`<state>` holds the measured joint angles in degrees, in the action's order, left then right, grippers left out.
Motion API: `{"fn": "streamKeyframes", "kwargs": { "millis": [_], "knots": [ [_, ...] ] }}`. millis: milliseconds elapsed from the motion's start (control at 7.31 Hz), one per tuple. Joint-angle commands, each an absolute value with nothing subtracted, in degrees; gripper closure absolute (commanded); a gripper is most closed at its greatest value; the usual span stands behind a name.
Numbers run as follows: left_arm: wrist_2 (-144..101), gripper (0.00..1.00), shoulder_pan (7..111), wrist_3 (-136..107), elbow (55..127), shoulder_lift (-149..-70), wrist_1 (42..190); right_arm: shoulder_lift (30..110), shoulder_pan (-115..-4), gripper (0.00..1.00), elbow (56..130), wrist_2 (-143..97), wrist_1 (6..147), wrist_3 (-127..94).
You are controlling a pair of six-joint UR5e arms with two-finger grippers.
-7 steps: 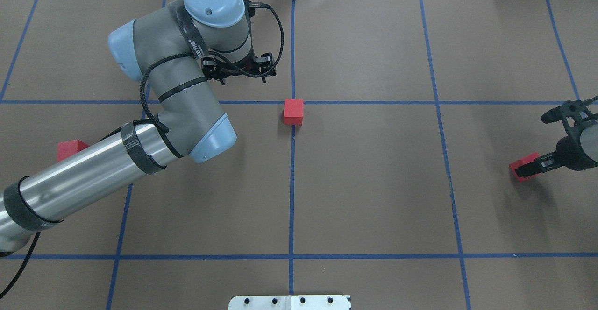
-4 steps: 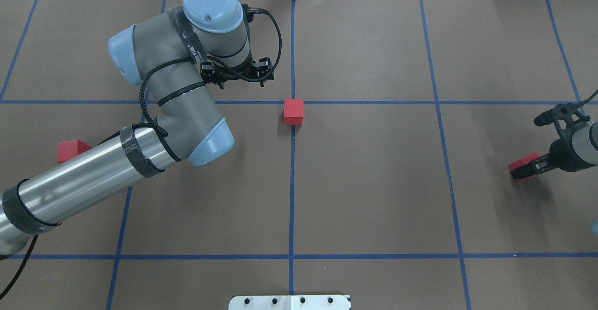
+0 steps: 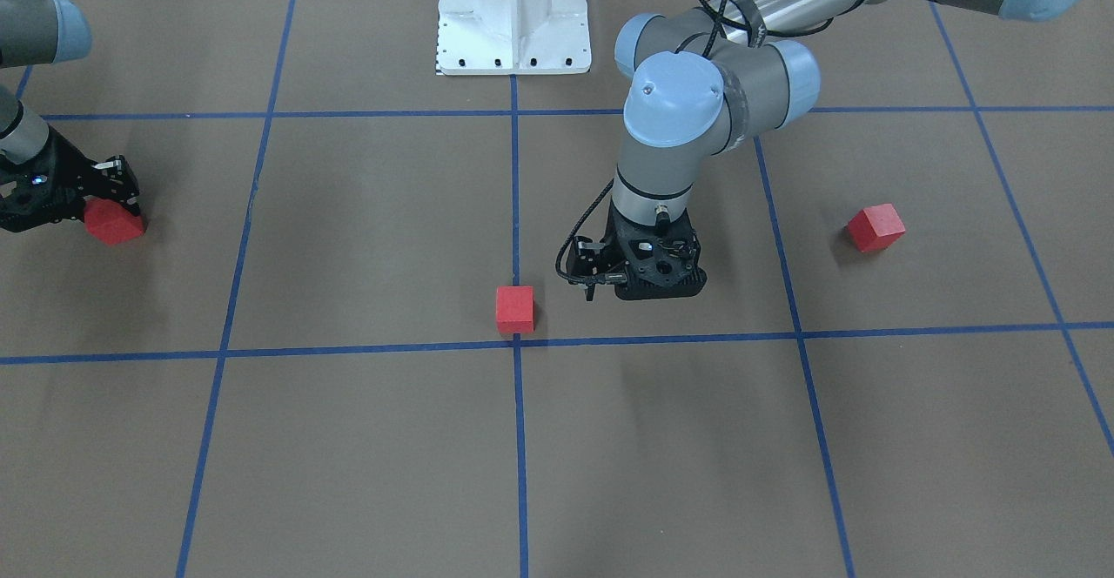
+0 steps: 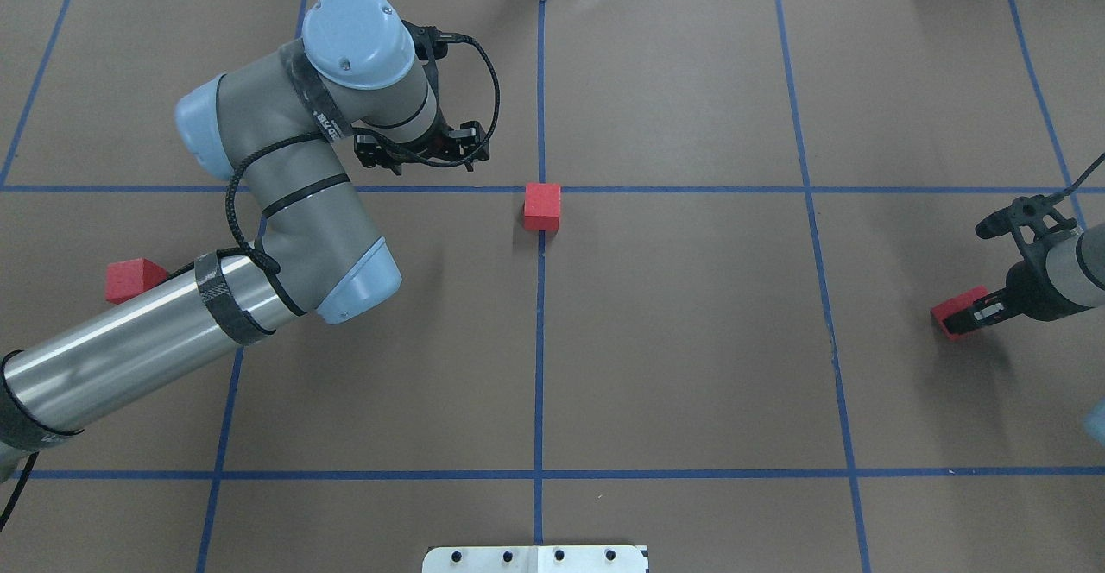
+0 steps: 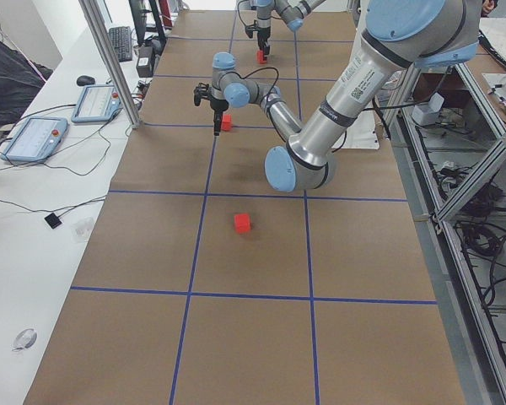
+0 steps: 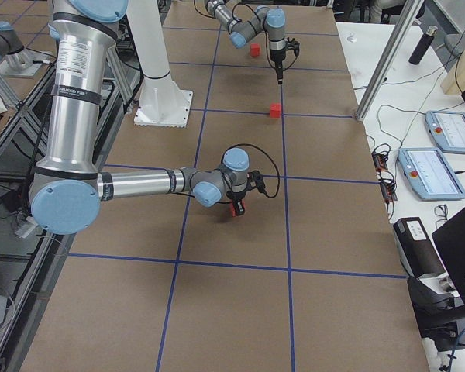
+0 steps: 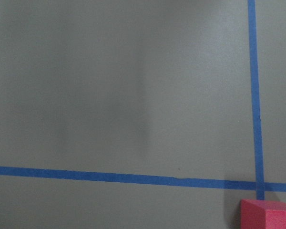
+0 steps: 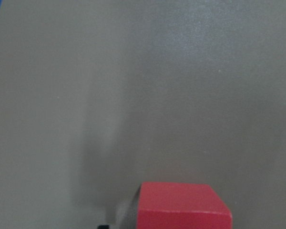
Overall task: Form red blocks into L shape at center
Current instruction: 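Carry the red cube with the right gripper toward the center cube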
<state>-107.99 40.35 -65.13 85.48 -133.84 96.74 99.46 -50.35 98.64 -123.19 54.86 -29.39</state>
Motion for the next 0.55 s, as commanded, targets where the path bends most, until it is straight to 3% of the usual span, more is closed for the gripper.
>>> {"fn": "streamKeyframes", "kwargs": {
  "millis": [0, 410],
  "knots": [
    [-108.0, 0.01, 40.4, -65.2, 86.0, -132.9, 97.9, 96.8, -52.9, 1.00, 99.7, -125.8, 56.7, -28.8],
    [-107.8, 0.00, 42.0, -64.5, 90.2, -128.6, 97.9, 81.3, -54.1, 1.00, 104.9, -127.4, 79.7, -29.4]
  ]
}}
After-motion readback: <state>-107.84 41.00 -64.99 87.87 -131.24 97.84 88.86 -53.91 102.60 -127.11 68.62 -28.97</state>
